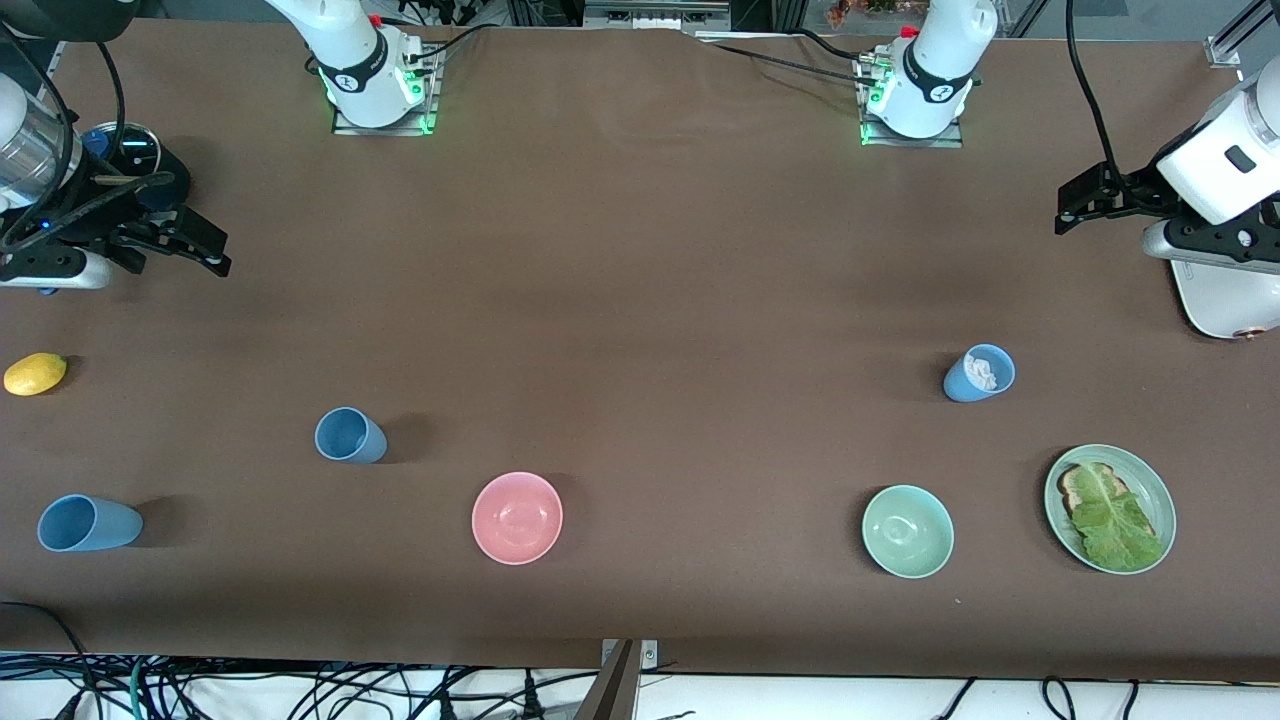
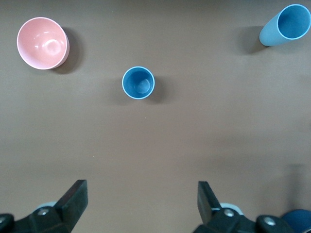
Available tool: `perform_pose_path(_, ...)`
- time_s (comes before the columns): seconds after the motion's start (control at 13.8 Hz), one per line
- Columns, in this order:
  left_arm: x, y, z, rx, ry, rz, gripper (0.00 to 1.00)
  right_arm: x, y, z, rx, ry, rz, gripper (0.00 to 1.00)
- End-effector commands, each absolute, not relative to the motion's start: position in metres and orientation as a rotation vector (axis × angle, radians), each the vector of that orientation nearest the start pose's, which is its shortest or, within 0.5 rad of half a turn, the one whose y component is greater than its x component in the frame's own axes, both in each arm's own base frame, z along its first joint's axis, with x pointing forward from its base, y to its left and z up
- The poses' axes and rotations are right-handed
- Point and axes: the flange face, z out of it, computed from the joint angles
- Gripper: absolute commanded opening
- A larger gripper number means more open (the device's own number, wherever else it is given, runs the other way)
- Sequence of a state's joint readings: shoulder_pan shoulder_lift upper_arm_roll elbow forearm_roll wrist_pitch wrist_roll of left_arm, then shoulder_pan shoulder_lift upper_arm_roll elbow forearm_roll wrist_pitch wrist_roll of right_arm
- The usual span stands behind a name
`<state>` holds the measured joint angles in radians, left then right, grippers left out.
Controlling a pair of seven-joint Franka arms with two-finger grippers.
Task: Stack blue cups with both arms
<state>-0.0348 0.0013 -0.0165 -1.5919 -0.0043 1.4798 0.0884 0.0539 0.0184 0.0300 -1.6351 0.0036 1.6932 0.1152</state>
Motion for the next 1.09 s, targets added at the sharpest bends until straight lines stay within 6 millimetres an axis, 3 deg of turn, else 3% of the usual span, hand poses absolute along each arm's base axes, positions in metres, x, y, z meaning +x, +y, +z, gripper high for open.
perform_pose_path(0.0,0.5450,-0.0286,0.6122,-3.124,0.257,0.166,1.00,0.5712,0.0458,0.6005,-3.139,0.043,-0.077,1.00)
perform_pose_path(0.8,0.5449,-0.0296,0.6122,-3.125,0.264,0.166,1.00,0.5712,0.0460,0.6005,-3.138,0.043,-0.077,1.00)
perform_pose_path(1.02,0.5450,-0.0286,0.6122,-3.118,0.352,0.166,1.00,0.5710,0.0460,0.6003,-3.138,0.043,-0.075,1.00)
